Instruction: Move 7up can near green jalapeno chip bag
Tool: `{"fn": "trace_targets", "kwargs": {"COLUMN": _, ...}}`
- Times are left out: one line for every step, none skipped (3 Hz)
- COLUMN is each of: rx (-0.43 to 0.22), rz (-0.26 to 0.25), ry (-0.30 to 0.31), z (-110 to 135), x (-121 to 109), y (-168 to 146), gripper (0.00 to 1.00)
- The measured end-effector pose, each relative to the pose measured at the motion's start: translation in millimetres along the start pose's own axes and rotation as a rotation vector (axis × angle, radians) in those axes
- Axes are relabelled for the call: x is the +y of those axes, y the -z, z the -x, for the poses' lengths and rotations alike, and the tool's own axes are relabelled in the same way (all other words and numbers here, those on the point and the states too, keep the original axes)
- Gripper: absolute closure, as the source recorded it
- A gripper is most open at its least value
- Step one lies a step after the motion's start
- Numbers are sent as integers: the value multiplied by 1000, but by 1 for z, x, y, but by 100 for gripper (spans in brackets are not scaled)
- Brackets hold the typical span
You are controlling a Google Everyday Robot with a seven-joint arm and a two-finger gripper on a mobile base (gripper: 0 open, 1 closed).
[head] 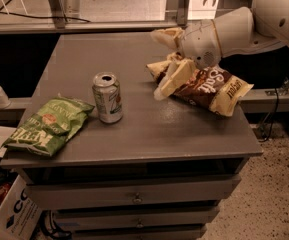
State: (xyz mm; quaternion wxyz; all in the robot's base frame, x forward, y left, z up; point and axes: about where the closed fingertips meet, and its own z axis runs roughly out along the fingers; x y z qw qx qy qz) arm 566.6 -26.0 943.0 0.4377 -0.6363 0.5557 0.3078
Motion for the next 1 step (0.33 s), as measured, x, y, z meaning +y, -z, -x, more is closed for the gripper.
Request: {"fn": "trace_targets", "kwargs": {"rx": 0, "rz": 1, "ry": 0, "z": 0, "x": 0, "y": -1, "gripper": 0}}
